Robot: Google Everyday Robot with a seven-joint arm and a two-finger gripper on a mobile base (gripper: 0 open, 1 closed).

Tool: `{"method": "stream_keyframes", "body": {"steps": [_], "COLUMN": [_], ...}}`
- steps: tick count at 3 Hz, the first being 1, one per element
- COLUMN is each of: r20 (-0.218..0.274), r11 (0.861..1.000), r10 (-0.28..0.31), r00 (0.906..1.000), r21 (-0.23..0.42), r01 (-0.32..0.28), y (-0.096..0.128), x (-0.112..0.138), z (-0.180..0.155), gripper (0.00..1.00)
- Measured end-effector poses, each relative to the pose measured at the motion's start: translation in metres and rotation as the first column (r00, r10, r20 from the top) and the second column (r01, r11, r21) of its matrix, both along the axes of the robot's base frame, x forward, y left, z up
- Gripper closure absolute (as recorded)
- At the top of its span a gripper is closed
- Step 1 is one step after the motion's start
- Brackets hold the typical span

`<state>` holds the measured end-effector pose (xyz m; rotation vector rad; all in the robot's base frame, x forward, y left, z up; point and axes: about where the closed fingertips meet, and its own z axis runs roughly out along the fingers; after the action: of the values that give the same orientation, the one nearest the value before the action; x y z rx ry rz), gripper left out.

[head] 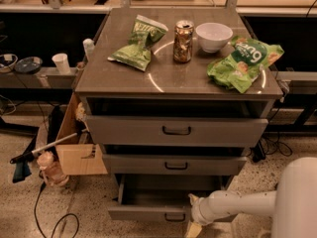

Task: Open bottom drawer

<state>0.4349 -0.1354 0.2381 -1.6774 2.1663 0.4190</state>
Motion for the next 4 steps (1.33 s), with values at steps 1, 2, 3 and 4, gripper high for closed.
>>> {"method": "stream_keyframes", "body": {"steps": [1,2,3,4], "r20": [-0.041,-0.097,-0.171,-0.204], "r11": [1.000,1.000,1.000,1.000], "r10": [0.024,0.026,0.016,0.003], "r00": [0.9989,0.9950,0.9852,0.9791], "r21": [-0.012,-0.012,-0.010,-0.008], "r01": [-0.024,-0.027,-0.018,-0.004], "y": [0.006,0.004,-0.015,-0.032], "x": [0.003,-0.007,-0.040,-0.070], "z": [-0.037,-0.065,-0.056,-0.037], "gripper": [0.00,0.00,0.00,0.00]}}
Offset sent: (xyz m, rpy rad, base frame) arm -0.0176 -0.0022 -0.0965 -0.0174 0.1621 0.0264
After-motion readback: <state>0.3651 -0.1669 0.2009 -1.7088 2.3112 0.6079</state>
